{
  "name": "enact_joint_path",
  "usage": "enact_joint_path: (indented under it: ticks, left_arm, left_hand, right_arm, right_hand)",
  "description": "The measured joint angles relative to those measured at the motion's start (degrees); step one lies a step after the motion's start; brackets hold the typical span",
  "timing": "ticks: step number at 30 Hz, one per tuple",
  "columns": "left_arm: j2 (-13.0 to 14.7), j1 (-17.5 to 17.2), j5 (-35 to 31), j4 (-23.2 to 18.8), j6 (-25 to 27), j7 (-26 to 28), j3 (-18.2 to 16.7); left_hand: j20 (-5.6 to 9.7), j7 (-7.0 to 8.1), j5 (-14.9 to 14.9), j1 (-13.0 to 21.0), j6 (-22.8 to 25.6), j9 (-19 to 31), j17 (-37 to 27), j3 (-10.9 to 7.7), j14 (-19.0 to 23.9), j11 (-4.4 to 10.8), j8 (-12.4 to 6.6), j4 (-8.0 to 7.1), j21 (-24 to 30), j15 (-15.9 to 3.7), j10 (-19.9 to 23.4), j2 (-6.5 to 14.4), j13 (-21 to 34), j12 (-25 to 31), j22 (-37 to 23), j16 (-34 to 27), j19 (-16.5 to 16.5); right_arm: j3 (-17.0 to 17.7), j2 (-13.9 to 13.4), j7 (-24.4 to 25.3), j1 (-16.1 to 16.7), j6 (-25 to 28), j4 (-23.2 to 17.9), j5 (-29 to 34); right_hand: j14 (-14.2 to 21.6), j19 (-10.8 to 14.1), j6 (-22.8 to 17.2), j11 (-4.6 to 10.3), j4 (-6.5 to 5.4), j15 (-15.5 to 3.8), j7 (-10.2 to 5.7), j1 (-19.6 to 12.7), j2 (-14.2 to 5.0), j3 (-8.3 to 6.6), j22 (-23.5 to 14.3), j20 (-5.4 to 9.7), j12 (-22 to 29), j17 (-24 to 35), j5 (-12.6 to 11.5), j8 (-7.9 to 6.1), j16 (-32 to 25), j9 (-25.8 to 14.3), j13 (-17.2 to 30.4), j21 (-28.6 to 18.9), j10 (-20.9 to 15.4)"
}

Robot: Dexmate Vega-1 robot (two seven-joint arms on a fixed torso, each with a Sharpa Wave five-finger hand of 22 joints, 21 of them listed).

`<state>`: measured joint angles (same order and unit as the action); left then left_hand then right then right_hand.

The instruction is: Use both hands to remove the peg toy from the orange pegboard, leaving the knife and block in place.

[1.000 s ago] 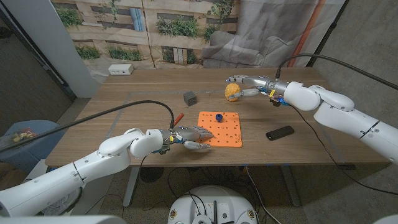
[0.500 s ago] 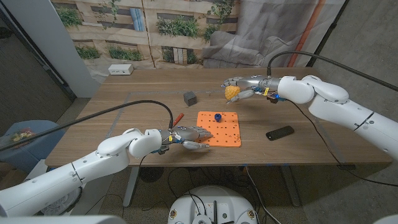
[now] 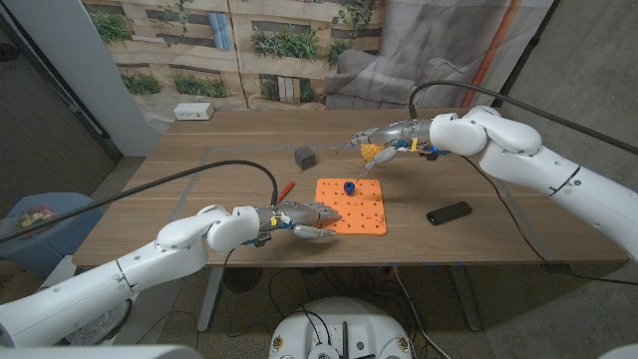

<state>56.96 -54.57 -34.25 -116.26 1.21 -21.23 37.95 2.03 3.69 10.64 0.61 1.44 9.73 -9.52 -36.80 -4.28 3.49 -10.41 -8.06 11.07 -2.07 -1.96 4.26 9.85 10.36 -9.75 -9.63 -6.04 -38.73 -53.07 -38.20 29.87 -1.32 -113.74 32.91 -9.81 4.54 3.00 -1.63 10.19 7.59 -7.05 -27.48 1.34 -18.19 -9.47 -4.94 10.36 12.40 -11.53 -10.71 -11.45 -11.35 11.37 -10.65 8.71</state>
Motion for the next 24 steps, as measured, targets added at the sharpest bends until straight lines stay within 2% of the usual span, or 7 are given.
enact_joint_path:
  ticks: [11,12,24]
  left_arm:
    - [-0.3,0.2,-0.3,0.1,0.0,-0.1,0.3]
    - [-0.3,0.3,-0.3,0.1,0.0,-0.1,0.3]
    - [-0.1,0.4,-0.4,-0.1,-0.4,-0.4,0.3]
  left_hand:
    - [0.00,0.00,0.0,0.0,0.0,0.0,0.0,0.00,0.0,0.11,0.00,0.00,-0.2,0.00,0.1,0.0,-0.1,0.0,0.0,0.0,0.0]
    - [0.00,0.00,0.0,0.0,0.0,0.0,0.0,0.00,0.0,0.22,0.00,0.00,-0.2,0.00,0.2,0.0,-0.1,0.0,0.0,0.0,0.0]
    - [0.00,0.00,0.0,0.0,0.0,0.0,0.1,-0.23,0.0,0.30,0.01,0.23,-0.2,0.00,0.3,0.0,-0.1,-0.1,0.0,-0.1,0.0]
  right_arm:
    - [-1.9,1.6,-2.1,-0.3,0.9,-0.2,5.5]
    - [-2.1,1.9,-2.3,-0.3,1.1,0.0,6.3]
    - [-3.6,3.5,-3.7,-0.2,1.6,1.0,9.5]
  right_hand:
    - [0.0,0.3,0.0,0.00,0.00,0.00,0.00,-0.7,-0.07,0.01,0.0,-0.30,0.3,0.0,0.0,-0.37,0.0,0.0,0.2,0.0,0.0]
    - [0.0,0.3,0.0,0.00,0.00,0.00,0.00,-1.3,0.52,0.01,0.0,-0.30,0.5,0.1,0.0,-0.37,0.0,0.0,0.2,0.0,0.0]
    - [0.0,0.3,0.3,-0.31,-0.08,-0.01,-0.32,-1.6,0.82,-0.39,0.0,-0.29,0.5,0.3,0.0,-0.37,-0.2,0.0,0.2,0.0,0.3]
